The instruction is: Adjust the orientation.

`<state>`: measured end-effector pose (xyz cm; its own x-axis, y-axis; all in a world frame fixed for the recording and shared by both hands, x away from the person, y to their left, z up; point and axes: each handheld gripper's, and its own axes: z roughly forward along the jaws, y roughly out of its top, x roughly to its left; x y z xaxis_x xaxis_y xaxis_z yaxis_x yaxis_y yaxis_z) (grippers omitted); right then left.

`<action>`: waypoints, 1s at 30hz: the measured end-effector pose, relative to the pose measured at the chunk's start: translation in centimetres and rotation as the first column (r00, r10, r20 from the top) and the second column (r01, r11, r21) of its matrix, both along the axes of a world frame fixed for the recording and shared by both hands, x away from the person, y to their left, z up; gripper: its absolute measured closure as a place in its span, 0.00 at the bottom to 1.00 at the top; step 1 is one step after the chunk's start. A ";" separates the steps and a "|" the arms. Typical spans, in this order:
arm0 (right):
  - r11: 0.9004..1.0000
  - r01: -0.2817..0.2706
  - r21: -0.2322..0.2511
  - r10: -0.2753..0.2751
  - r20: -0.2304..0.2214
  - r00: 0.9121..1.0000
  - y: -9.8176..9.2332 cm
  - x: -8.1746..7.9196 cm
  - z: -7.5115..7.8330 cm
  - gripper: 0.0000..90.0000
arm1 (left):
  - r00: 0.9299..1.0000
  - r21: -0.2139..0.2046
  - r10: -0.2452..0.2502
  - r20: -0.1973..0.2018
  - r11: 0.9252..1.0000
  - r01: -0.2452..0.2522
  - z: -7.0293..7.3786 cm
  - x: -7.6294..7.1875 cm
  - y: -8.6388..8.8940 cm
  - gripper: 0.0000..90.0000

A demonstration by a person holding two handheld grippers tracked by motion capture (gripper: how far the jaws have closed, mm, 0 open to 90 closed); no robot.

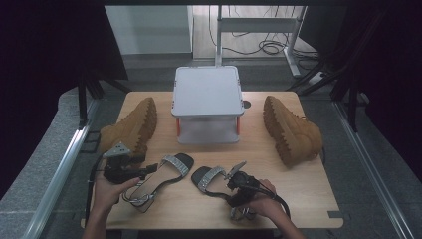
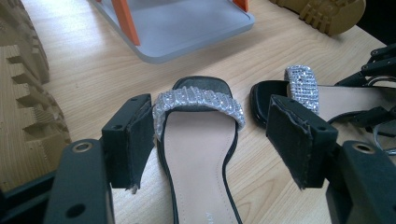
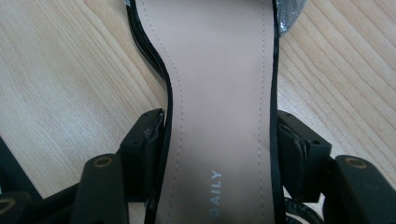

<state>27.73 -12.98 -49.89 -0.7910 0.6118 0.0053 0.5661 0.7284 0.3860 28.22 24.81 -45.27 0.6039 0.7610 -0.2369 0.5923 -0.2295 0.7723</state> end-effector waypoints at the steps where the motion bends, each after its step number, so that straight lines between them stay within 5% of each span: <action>1: 1.000 0.008 -0.001 -0.008 -0.001 1.000 0.0 0.0 0.0 0.45 | 1.000 0.000 -0.001 0.000 1.000 0.001 0.0 0.0 0.0 0.37; 16: 0.995 0.049 0.083 -0.052 0.045 0.998 -0.8 -0.2 0.2 0.47 | 1.000 0.000 0.013 0.005 1.000 -0.013 0.1 -0.1 0.4 0.37; 30: 0.976 0.137 0.170 -0.153 0.089 0.984 -4.0 -0.5 1.9 0.47 | 1.000 0.002 0.020 -0.002 1.000 -0.020 0.0 -0.1 0.3 0.37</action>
